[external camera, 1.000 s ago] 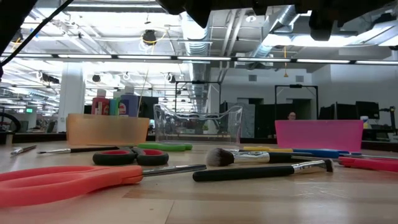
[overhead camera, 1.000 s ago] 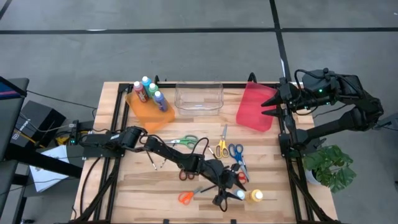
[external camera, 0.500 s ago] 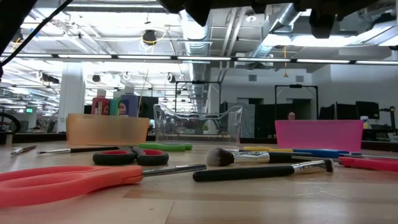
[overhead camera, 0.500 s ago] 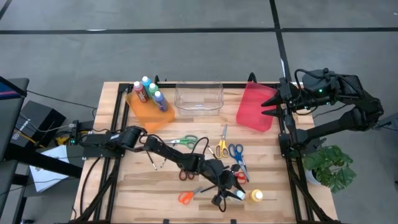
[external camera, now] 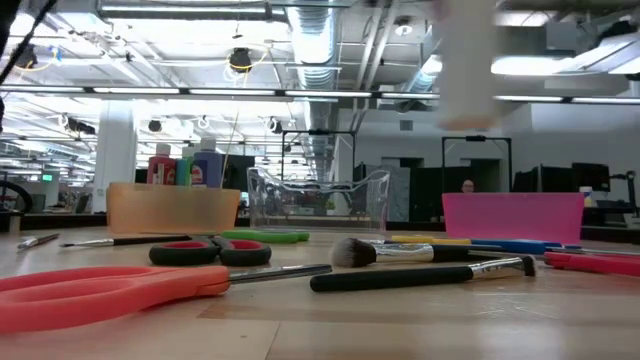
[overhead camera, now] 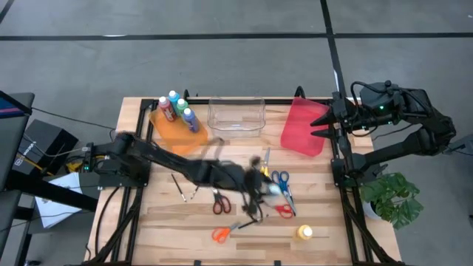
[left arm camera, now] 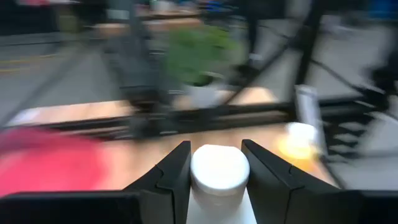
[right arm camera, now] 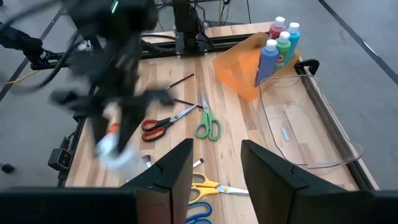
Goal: Pick & Place Paint Supplies
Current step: Put the white paint bottle into the orange bin
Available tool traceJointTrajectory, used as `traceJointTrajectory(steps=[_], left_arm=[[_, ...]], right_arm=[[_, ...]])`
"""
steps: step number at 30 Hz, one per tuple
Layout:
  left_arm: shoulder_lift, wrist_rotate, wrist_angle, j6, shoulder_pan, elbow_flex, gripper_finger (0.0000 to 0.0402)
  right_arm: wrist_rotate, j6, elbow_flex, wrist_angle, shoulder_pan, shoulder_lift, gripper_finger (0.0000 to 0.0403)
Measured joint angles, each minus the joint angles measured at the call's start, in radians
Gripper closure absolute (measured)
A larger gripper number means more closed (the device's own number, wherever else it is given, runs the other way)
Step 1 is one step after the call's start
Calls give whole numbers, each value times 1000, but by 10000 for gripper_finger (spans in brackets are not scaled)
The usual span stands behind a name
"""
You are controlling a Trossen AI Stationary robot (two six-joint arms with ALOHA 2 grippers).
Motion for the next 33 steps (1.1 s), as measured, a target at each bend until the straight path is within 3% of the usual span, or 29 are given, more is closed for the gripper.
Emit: traceJointTrajectory(steps=[3, 10, 13, 17, 24, 33], left_arm=[[-153, -191, 6, -24, 18, -140, 286], [-531, -759, 8, -149, 45, -516, 286], [-665, -929, 5, -154, 49, -640, 286], [-795, -1069, 12, -156, 57, -741, 286], [-916, -1337, 4, -155, 63, -870, 286], [-942, -1286, 4, -266, 241, -1013, 286]], right_arm=[[0, -14, 0, 0, -1, 0, 269], [4, -27, 0, 0, -1, 0, 269], [18, -26, 0, 1, -1, 0, 269], [35, -27, 0, 3, -1, 0, 269], [97, -27, 0, 9, -4, 0, 269], [106, -19, 0, 8, -40, 1, 269]])
